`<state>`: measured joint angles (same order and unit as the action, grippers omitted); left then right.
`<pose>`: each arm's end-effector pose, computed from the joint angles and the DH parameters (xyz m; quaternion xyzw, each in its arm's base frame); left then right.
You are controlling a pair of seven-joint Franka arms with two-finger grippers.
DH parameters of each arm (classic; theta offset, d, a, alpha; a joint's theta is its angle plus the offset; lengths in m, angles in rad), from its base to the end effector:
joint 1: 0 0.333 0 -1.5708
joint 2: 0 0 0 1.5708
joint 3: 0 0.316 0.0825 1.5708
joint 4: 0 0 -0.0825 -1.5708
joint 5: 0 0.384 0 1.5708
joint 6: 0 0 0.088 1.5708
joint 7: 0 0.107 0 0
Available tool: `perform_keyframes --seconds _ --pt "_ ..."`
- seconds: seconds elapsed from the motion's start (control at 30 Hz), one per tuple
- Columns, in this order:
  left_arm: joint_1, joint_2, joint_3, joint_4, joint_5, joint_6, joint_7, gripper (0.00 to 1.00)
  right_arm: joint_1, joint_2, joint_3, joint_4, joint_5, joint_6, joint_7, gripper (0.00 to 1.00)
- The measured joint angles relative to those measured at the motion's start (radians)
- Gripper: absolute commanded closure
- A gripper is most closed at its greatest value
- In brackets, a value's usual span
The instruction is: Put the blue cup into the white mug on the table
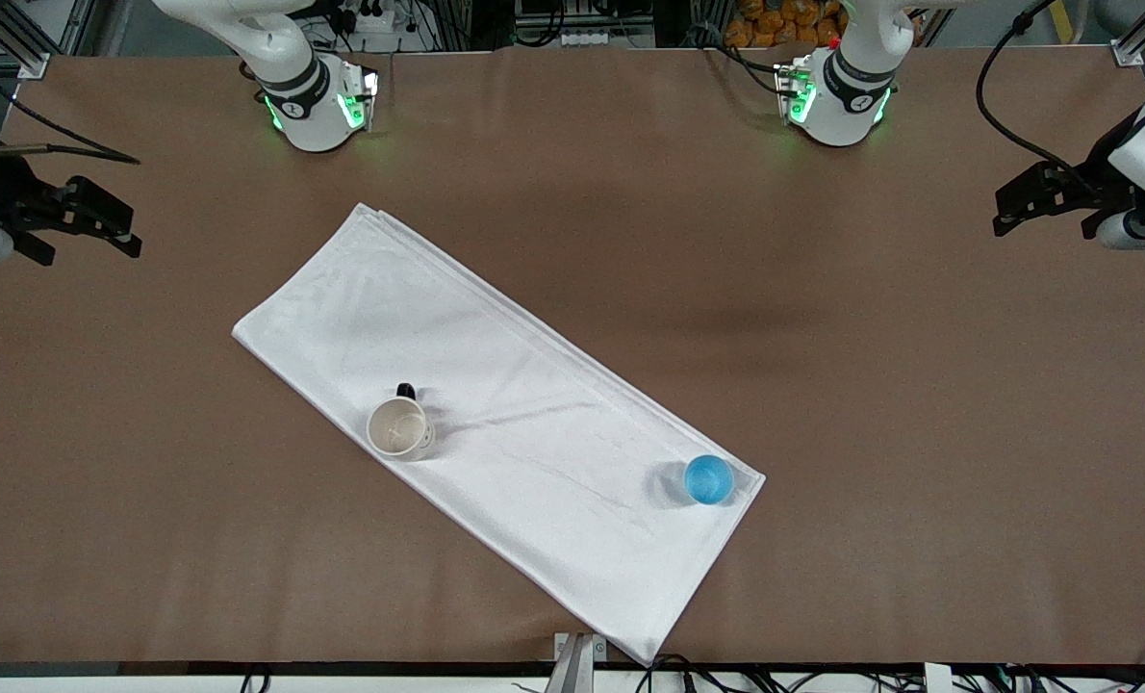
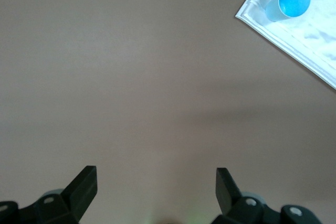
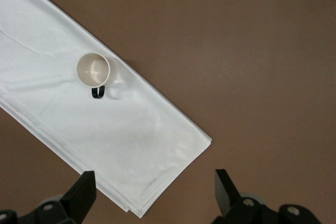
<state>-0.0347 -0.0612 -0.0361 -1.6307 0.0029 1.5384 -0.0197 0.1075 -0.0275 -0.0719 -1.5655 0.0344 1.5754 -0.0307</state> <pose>0.5302 -0.0379 0.6267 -0.9996 0.0255 0.0154 0.0033 0.5464 0.0225 0.6426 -0.9991 -0.0334 -0.0186 0.0182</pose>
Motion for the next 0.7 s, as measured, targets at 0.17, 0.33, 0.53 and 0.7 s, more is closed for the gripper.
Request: perform_keyframes --seconds 0.17,0.33,0.53,0.7 --pt "0.0 0.0 0.0 0.0 0.0 0.0 0.0 0.0 0.0 0.0 0.0 0.0 0.0 -0.001 0.0 0.0" --pt "-0.003 0.002 0.0 0.0 0.0 0.0 0.0 0.0 0.0 0.0 0.0 0.0 0.0 -0.001 -0.001 0.0" --pt "-0.01 0.025 -0.002 0.0 0.007 -0.001 0.0 0.0 0.0 0.0 0.0 0.0 0.0 -0.002 -0.001 0.0" --pt "-0.019 0.059 -0.007 0.0 0.027 -0.001 0.0 0.0 0.0 0.0 -0.001 0.0 0.0 -0.003 -0.001 0.0"
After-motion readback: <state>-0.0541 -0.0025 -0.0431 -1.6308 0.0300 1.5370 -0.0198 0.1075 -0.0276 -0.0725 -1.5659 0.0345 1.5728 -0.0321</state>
